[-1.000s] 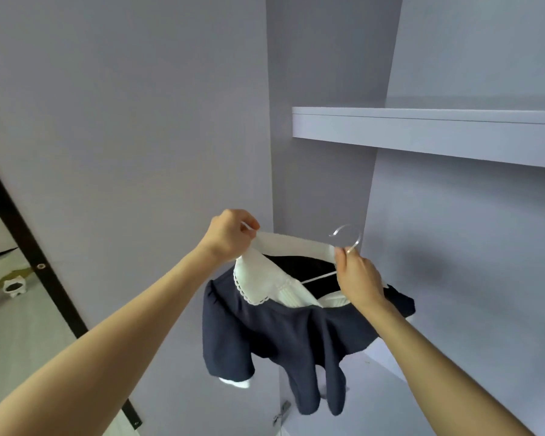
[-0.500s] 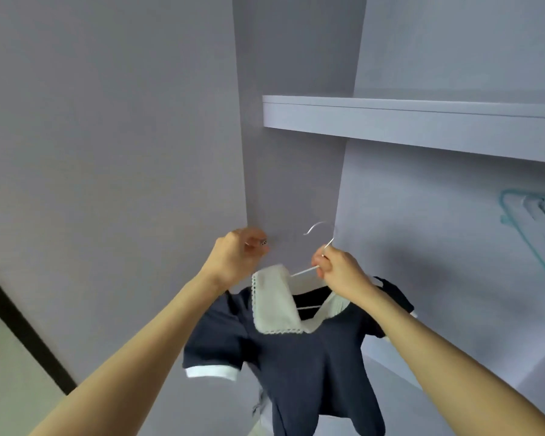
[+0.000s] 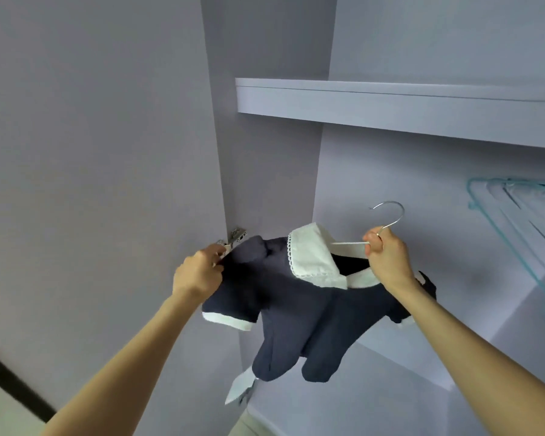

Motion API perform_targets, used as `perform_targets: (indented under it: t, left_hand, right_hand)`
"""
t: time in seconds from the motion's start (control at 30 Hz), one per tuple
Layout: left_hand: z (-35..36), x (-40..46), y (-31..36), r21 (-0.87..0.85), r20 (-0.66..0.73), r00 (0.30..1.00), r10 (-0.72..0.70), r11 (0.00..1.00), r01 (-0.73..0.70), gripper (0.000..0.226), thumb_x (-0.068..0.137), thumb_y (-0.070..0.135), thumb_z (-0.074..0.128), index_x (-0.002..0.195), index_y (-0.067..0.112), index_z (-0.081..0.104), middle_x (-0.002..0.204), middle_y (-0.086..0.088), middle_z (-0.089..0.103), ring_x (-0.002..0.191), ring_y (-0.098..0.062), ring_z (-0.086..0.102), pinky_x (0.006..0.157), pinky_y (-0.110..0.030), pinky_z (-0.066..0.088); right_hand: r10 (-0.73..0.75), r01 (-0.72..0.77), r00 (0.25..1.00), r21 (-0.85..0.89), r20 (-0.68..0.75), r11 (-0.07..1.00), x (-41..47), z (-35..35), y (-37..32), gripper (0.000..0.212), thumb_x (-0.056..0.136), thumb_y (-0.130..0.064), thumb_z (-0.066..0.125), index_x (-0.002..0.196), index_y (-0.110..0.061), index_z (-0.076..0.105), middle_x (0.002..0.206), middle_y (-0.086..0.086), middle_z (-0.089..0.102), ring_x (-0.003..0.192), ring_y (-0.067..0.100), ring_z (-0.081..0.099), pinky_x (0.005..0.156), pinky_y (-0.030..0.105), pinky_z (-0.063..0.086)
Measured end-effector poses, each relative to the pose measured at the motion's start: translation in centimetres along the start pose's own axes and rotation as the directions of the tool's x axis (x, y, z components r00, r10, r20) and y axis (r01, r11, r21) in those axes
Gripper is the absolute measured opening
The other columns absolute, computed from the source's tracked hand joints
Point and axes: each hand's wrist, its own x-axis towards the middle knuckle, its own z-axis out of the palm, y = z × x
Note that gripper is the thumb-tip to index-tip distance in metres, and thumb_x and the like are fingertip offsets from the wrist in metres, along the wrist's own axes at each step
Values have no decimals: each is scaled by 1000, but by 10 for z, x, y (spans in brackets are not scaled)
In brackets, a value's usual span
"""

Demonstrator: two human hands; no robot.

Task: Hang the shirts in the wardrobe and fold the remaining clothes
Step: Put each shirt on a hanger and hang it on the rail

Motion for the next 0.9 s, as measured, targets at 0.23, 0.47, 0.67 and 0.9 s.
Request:
perform_targets:
  t: [0.23,0.47,0.67,0.9]
  left_hand:
    - [21,-7,73,-94,69,837,543,839,-536,51,92,39,54,139,24,42,142,4,39,133,-21,32,111,-40,24]
    - [59,-18,121,-48,250,743,621,774,-631,25,97,15,42,94,13,67,88,-1,68,77,-26,55,98,-36,34]
    - [70,-25,124,-22,-70,799,598,799,-600,24,92,3,46,86,8,69,86,0,70,71,-27,56,113,-31,14]
    - [70,-27,110,226,-64,759,648,750,-621,21,75,-14,54,79,2,68,64,-12,63,60,-31,59,113,-40,26]
  right_hand:
    - [-91,106,977,-68,194,992,-21,6,-10,18,92,-3,44,91,-4,63,73,-3,61,80,26,60,70,27,36]
    - [-163,152,976,91,141,984,-32,-14,-17,13,92,-8,53,88,-5,65,81,-2,66,73,13,59,68,12,41]
    - [-25,74,993,-440,116,895,-41,-29,23,44,87,-41,58,126,-20,51,117,3,47,113,22,42,86,31,40]
    - [17,-9,1000,-407,14,913,-27,-23,8,37,89,-9,44,124,-9,55,116,14,55,93,36,59,69,30,40]
